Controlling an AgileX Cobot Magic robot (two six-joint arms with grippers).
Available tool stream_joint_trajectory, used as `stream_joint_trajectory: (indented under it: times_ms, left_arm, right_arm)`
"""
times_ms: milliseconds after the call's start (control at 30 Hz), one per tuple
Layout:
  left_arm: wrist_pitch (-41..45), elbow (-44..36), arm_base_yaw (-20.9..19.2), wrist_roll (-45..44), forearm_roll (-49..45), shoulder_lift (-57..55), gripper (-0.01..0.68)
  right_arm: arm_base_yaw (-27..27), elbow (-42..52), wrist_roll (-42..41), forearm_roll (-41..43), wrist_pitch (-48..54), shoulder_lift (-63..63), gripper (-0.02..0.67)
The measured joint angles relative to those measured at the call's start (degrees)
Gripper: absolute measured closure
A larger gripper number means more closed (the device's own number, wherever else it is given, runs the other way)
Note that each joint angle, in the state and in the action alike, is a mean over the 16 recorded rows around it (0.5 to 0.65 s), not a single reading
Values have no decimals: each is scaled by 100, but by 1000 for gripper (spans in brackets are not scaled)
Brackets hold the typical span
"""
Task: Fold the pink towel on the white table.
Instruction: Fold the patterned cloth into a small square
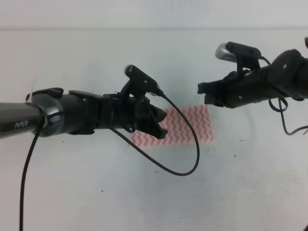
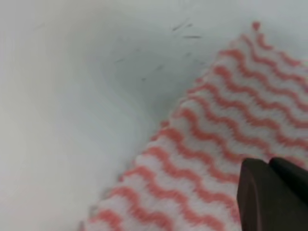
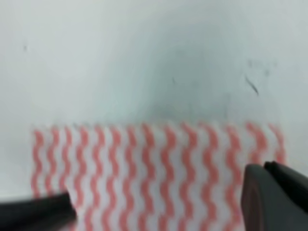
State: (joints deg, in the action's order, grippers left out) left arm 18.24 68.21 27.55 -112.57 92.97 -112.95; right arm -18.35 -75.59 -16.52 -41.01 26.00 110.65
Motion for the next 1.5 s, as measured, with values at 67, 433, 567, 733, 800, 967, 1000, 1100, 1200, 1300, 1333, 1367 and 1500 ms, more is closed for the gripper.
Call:
stream_joint_trajectory:
  times_ms: [67,433,567,733,800,967,1000,1100,1200,1300,1333,1367,1500]
  left_arm:
    - [78,-1,1,32,1,0,668]
    - [270,-3,5,170,-7,-1,668]
    - [294,-2,5,191,-7,-3,668]
    - [327,-2,5,220,-7,-3,668]
    - [340,-2,5,231,-9,-3,668]
    - [355,-2,5,248,-27,-6,668]
    - [354,-2,5,249,-30,-6,668]
    - [348,-3,5,250,-41,-3,668]
    - [342,-2,5,250,-52,-3,668]
    - [335,-2,5,250,-62,-1,668]
    - [333,-2,5,250,-64,-1,668]
    - [331,-1,5,250,-64,-1,668]
    - [328,-1,5,250,-64,2,668]
  right_arm:
    - [0,-144,0,-38,-44,104,667]
    - [0,-684,0,-170,16,806,667]
    - [1,-727,1,-176,-28,963,667]
    - [0,-736,2,-214,-89,1070,667]
    - [0,-739,1,-240,-107,1082,667]
    - [0,-768,-3,-306,-121,1035,667]
    - [0,-782,-5,-318,-122,1021,667]
    - [0,-845,-7,-360,-112,992,667]
    - [1,-909,-8,-391,-90,985,667]
    - [1,-973,-10,-404,-48,1002,667]
    - [1,-994,-10,-403,-33,1022,667]
    - [1,-1015,-10,-408,-19,1033,667]
    - [1,-1076,-9,-414,46,1115,667]
